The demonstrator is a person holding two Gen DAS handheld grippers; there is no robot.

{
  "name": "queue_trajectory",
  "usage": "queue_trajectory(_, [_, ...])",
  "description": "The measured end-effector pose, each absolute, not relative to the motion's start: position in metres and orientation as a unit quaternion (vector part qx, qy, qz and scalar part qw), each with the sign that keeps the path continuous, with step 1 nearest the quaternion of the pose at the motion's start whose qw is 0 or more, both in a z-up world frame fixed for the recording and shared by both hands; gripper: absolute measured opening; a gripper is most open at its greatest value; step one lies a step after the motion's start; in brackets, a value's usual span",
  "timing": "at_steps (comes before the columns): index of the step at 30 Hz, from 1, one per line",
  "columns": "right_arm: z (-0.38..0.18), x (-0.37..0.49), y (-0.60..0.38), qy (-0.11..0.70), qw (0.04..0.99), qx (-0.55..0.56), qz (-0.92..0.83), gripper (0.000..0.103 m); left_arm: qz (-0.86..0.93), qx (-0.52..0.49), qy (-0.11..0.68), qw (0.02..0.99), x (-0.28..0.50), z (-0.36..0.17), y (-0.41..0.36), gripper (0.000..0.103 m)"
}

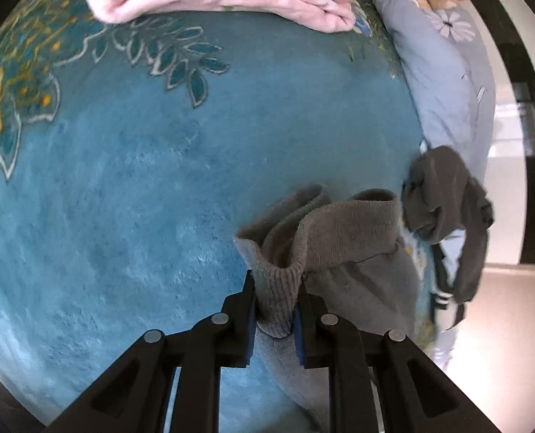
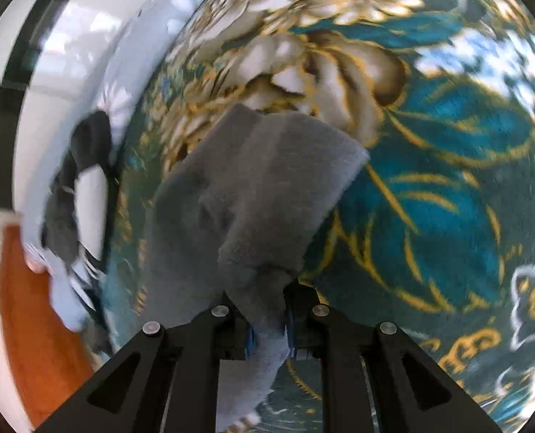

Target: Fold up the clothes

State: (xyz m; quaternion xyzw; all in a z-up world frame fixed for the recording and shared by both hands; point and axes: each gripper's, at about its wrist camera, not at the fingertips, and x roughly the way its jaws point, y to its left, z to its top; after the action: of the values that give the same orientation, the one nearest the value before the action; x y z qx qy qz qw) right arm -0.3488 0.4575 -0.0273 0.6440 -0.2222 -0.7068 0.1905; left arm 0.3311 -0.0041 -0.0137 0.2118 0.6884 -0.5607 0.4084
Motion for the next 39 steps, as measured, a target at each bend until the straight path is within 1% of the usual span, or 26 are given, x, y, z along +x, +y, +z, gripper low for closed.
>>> queue_trajectory(2, [-0.006,-0.351,0.449,-0.196,0.205,0.634,-0.719,0.014,-0.573,0.214,0.682,0.401,0.331,-0.003,-0.004,0.023])
queue_trajectory(4, [0.025,-0.346,0.433,-0.159,0.238,0.609,-0.740,0.014,-0.590,0.230,0.663,0.398,0.327,0.010,-0.003,0.024])
queue_trajectory(6, [0.052,-0.336,0.419,-0.127,0.269,0.583,-0.756,0.014,-0.606,0.250,0.643,0.397,0.321,0.023,-0.002,0.033])
queue_trajectory(7, [0.064,-0.330,0.412,-0.110,0.282,0.572,-0.763,0.014,-0.609,0.257,0.635,0.400,0.321,0.028,0.000,0.041])
queue_trajectory(8, [0.075,-0.324,0.405,-0.092,0.291,0.561,-0.770,0.014,-0.612,0.262,0.627,0.405,0.325,0.033,0.001,0.044])
queue_trajectory(11, [0.106,-0.302,0.388,-0.045,0.317,0.527,-0.788,0.014,-0.609,0.244,0.617,0.435,0.347,0.047,0.006,0.048])
queue_trajectory(14, [0.134,-0.280,0.377,-0.024,0.345,0.499,-0.795,0.014,-0.594,0.206,0.617,0.473,0.370,0.064,0.009,0.048])
queue_trajectory(17, [0.158,-0.241,0.347,0.037,0.378,0.460,-0.803,0.014,-0.621,0.173,0.610,0.460,0.370,0.089,0.020,0.048])
queue_trajectory(19, [0.166,-0.206,0.320,0.083,0.410,0.434,-0.798,0.014,-0.649,0.153,0.602,0.440,0.353,0.106,0.028,0.048])
queue_trajectory(22, [0.146,-0.153,0.277,0.158,0.442,0.417,-0.778,0.014,-0.687,0.133,0.593,0.398,0.313,0.125,0.033,0.048])
queue_trajectory(24, [0.130,-0.117,0.248,0.208,0.461,0.406,-0.761,0.014,-0.708,0.128,0.589,0.368,0.285,0.133,0.039,0.050])
queue_trajectory(25, [0.121,-0.099,0.233,0.233,0.470,0.400,-0.751,0.014,-0.717,0.129,0.587,0.352,0.272,0.136,0.043,0.054])
queue_trajectory(27, [0.103,-0.066,0.208,0.279,0.484,0.390,-0.732,0.014,-0.732,0.138,0.582,0.327,0.245,0.138,0.049,0.055])
queue_trajectory(30, [0.074,-0.033,0.191,0.329,0.494,0.387,-0.706,0.014,-0.723,0.162,0.595,0.312,0.219,0.119,0.052,0.055])
queue_trajectory(33, [0.051,-0.014,0.187,0.357,0.498,0.387,-0.689,0.014,-0.694,0.172,0.632,0.299,0.205,0.091,0.052,0.055])
queue_trajectory(35, [0.040,-0.008,0.190,0.367,0.503,0.394,-0.676,0.017,-0.670,0.181,0.656,0.298,0.199,0.073,0.051,0.055])
queue_trajectory(39, [0.030,-0.002,0.199,0.396,0.536,0.388,-0.636,0.022,-0.650,0.178,0.680,0.288,0.185,0.058,0.053,0.055])
